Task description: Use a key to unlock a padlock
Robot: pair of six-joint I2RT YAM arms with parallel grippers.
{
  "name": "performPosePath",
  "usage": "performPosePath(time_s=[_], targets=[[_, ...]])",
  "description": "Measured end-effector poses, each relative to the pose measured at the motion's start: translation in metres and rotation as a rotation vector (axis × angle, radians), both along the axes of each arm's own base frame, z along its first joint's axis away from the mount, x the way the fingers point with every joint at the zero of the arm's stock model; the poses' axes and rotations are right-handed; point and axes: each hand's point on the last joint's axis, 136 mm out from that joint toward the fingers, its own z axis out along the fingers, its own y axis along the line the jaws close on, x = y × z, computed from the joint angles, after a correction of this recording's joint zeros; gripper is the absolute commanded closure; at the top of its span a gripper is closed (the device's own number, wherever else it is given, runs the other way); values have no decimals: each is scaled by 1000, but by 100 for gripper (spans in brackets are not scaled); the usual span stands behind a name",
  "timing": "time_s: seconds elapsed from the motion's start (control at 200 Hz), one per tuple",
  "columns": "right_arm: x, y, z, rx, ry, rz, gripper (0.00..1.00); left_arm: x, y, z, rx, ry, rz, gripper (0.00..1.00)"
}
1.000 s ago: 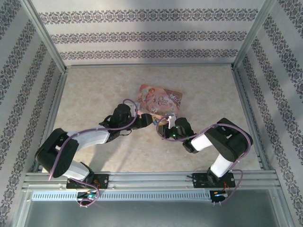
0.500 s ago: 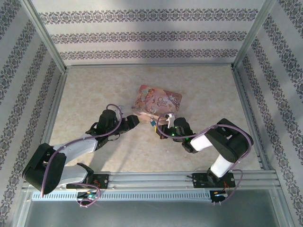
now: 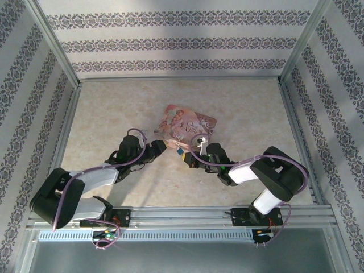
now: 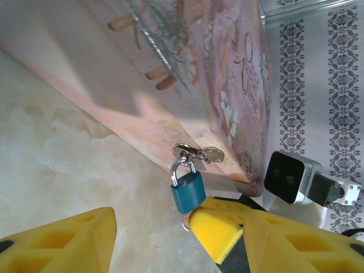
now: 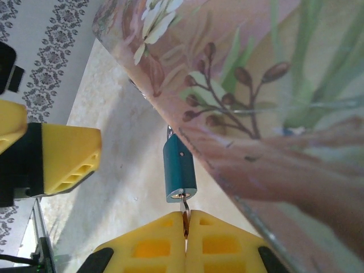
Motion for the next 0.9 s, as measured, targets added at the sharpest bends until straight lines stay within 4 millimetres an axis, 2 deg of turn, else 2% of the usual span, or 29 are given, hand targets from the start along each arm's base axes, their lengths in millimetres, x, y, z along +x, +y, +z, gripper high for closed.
performPosePath(time_s=[0.355,0.725,0.9], targets=[[-1,4,0,2,27,-10,100,5,-6,-19,-128,77,64,48],[-2,6,0,-1,30,-7,100,7,-27,-34,-230,116,65,54],[-1,7,1,-2,32,-7,100,4,-46,-46,-279,144,48,58]])
